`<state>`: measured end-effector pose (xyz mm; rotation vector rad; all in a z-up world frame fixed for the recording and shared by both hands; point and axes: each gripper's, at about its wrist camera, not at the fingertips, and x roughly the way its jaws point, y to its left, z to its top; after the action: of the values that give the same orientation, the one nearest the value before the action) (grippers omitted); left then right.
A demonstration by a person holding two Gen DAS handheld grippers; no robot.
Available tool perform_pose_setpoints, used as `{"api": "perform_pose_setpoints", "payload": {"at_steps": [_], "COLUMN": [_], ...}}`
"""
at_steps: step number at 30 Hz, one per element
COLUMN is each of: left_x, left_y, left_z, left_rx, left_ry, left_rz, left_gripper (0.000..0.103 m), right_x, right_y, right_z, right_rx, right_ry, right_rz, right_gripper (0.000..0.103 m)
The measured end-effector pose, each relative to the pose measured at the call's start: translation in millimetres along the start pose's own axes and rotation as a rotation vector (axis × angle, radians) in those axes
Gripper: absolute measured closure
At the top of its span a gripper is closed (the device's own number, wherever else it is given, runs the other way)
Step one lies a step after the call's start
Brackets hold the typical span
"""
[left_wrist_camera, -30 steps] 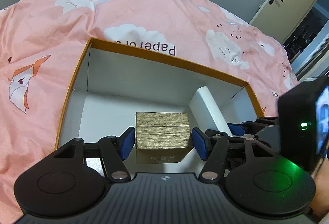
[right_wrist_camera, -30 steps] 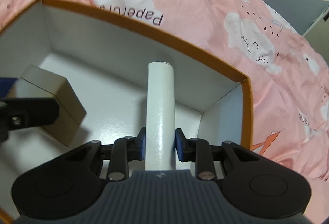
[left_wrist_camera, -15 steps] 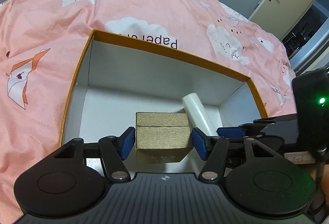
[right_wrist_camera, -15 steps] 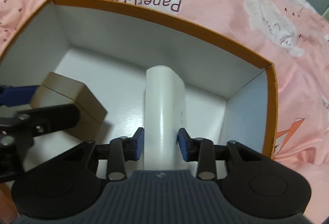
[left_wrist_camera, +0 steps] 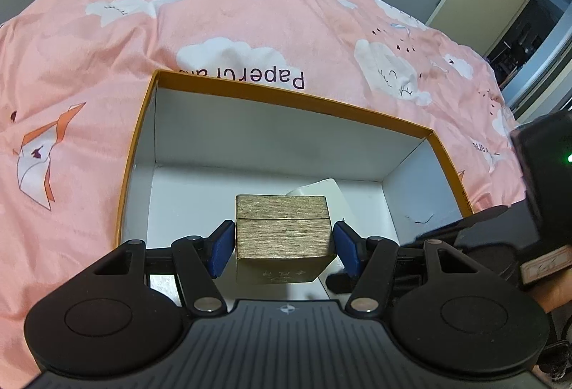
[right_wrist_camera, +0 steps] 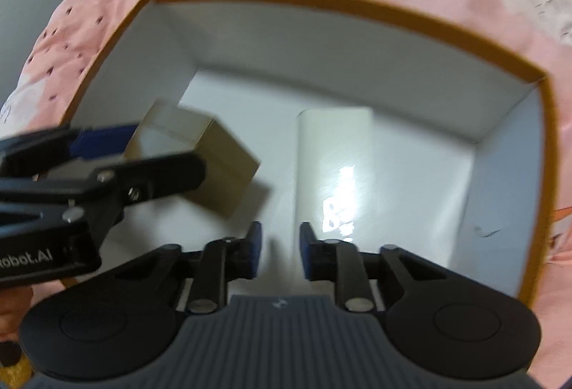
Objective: Organize objects
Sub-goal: 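Lower the white case into the orange box and open the right gripper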
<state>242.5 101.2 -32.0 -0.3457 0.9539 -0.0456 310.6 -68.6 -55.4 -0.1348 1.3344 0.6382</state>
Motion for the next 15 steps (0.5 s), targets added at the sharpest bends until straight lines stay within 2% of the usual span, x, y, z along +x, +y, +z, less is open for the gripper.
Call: {"api": "perform_pose_setpoints", "payload": {"at_steps": [3, 7, 9, 12, 15], "left_x": [0.2, -2.0, -3.3, -3.8, -0.4], "left_y": [-2.9, 3.2, 2.5, -3.1, -6.9], "left_z": [1.1, 2.8, 3.5, 2.2, 1.7], "left_rx": [0.018, -0.023, -0.013, 0.022, 0.040], "left_ry": [-0.001, -0.008, -0.003, -0.011, -0.003], "left_rz": [0.011, -0.010, -0.022, -0.001, -0.008], "left_gripper": [0.034, 0.034, 0.034, 0.034, 0.034], "right_x": [9.6, 18.2, 23.4, 27.9, 26.7], "right_y": [4.1, 2.8, -0.2, -13.2, -28.3], "right_z": [3.7, 12.8, 19.4, 26.1, 28.2], "right_rx": [-0.030, -0.051, -0.047, -0.027, 0.012], "right_ry": [0.020, 0.014, 0.010, -0.003, -0.019], "right_rz": [-0.019, -0.030, -0.070, -0.136, -0.148], "right_gripper": [0.093, 0.101, 0.101, 0.101, 0.103]}}
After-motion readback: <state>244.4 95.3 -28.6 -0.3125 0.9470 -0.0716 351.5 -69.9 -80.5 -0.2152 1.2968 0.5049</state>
